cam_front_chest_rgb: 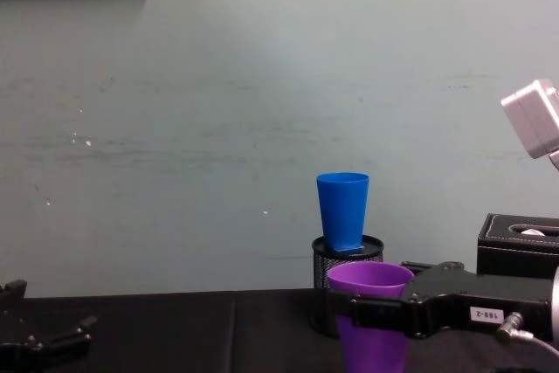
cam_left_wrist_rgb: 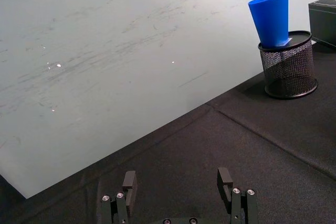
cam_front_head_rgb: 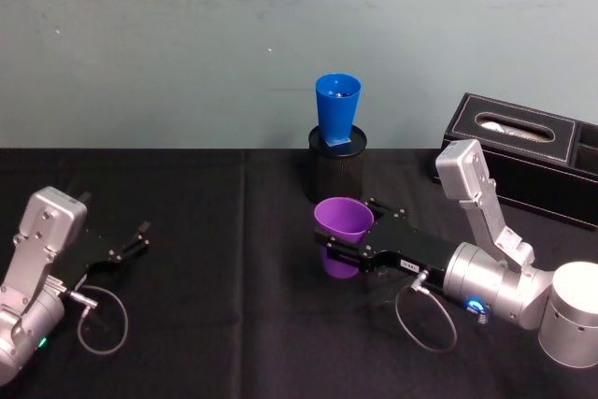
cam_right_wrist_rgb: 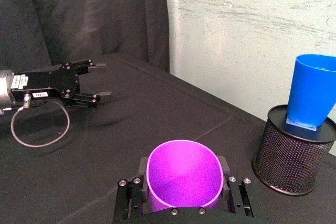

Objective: Pick up one cup with a gripper and tap it against the other cup.

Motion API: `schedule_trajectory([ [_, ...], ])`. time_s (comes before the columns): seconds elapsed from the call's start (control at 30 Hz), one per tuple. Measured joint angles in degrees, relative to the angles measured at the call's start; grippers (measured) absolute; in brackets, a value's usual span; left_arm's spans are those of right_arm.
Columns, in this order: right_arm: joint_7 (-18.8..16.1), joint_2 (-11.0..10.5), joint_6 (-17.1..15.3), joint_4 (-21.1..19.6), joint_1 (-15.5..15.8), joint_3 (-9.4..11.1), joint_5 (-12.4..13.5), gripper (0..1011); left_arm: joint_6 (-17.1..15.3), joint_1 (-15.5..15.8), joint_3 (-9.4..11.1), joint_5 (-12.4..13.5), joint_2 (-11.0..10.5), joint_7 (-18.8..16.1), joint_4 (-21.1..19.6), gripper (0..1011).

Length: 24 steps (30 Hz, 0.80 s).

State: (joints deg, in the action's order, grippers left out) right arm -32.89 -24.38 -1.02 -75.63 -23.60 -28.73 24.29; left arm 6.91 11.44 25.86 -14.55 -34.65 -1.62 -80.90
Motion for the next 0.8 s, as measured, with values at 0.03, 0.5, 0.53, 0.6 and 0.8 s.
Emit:
schedule_trajectory([
  [0.03,0.0,0.0,0.0,0.0,0.0,0.0,0.0,741,0.0,0.0,0.0,0.0,0.0,0.0,0.0,1004],
  [0.5,-1.73,1.19,1.96,3.02,-0.25,-0.62,0.03,741,0.0,0.0,0.0,0.0,0.0,0.0,0.0,1005],
  [0.53,-1.78,1.24,2.07,3.17,-0.18,-0.63,0.05,741,0.0,-0.01,0.0,0.0,0.0,0.0,0.0,1005],
  [0.6,-1.91,1.35,2.48,3.63,0.08,-0.61,0.13,741,0.0,0.0,0.0,0.0,0.0,0.0,0.0,1004],
  [0.8,-1.97,1.44,3.14,4.17,0.59,-0.5,0.16,741,0.0,-0.01,0.0,0.0,0.0,0.0,0.0,1004],
])
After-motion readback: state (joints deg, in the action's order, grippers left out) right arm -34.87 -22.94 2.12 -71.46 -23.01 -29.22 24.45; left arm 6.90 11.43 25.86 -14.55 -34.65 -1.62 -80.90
